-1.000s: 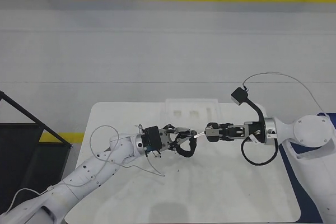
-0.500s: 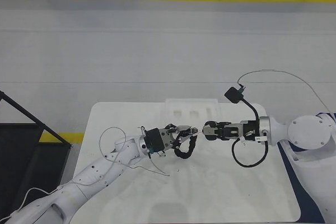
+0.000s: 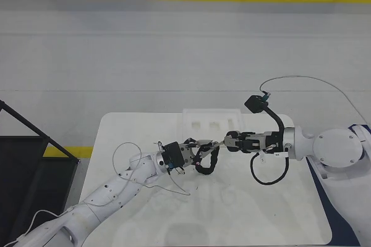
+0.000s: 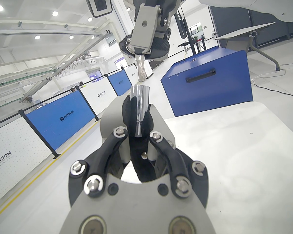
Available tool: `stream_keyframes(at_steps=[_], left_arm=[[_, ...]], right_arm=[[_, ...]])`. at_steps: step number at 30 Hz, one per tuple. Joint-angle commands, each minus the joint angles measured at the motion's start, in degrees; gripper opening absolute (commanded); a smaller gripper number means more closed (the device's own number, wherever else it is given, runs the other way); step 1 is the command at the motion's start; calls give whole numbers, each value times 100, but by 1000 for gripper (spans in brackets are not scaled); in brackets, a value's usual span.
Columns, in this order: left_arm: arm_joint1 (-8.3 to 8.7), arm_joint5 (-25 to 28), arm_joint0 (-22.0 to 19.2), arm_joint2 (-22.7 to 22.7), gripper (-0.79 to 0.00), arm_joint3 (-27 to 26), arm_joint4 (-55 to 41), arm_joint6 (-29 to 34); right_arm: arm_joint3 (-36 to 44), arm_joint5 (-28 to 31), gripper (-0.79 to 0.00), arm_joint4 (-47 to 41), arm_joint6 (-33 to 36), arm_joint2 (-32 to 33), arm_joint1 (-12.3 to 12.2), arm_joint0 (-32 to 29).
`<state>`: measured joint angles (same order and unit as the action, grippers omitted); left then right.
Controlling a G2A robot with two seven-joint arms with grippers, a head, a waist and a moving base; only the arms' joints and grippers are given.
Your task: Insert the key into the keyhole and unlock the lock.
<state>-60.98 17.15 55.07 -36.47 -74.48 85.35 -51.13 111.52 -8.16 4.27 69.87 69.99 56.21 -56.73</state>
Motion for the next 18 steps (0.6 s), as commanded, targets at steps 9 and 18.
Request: stream_keyframes(at_steps=[9, 18], left_arm=[[-71, 60, 74, -151, -785, 36, 88, 3], [-110, 147, 170, -289, -785, 20, 187, 56]], right_arm=[[0, -54, -785, 109, -46, -50, -28, 26], [-44, -56, -785, 183, -147, -130, -41, 48]])
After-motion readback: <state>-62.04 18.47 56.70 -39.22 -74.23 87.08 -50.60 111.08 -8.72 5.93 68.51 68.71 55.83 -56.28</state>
